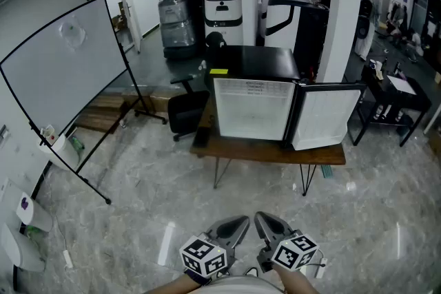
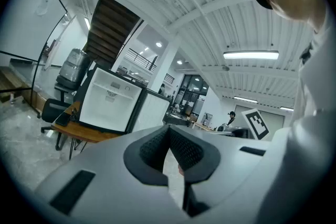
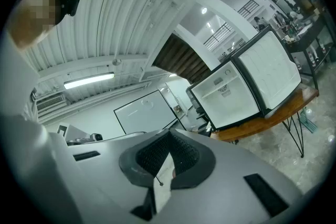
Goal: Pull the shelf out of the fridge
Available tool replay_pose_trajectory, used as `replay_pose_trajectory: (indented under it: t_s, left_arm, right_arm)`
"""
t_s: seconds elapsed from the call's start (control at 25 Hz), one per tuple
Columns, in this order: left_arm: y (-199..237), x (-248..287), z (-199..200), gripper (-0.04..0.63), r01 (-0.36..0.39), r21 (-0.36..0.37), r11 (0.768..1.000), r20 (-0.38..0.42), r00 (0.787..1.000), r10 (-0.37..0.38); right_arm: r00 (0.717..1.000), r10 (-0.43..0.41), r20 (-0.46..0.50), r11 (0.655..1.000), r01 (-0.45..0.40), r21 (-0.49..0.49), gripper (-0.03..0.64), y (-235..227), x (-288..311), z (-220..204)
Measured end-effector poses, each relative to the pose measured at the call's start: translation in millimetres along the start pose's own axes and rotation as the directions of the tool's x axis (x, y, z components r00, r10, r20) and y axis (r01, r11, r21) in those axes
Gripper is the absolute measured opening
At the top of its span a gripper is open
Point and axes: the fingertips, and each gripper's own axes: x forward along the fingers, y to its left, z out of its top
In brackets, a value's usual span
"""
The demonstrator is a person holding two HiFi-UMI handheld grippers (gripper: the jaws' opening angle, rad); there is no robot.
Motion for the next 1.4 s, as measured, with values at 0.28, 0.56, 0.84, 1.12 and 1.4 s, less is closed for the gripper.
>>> replay_pose_trajectory:
  t_s: [0.28,0.56,0.84,1.12,1.4]
  left_arm:
    - [-7,10,2,0.006,0.005,0.006,1.000,0.001,1.000,-0.005]
    - [-13,14,-4,0.006,0.003,0.003,1.000,0.000,1.000,-0.003]
    - [-16,22,-4,0.006,-0.022,-0.005,1.000,0.023,0.999,0.023]
    - [-25,40,-5,0.006,-0.047,-0.005,0.999,0.040,0.998,0.047]
    - [-26,56,4,0.006,-0.061,0.018,0.998,0.070,0.996,0.060]
  right_arm:
    - [1.000,0.010,-0.002,1.000,-0.010,-0.009,0.018,-5,-6,6]
    - [0.999,0.041,0.002,0.999,-0.041,0.013,0.020,-6,-12,6]
    - [0.995,0.072,0.071,0.987,-0.081,0.137,0.020,-21,-26,20]
    - [0.990,0.116,0.076,0.986,-0.124,0.108,0.020,-28,-38,31]
    - [0.987,0.135,0.084,0.982,-0.144,0.124,0.020,-43,-36,42]
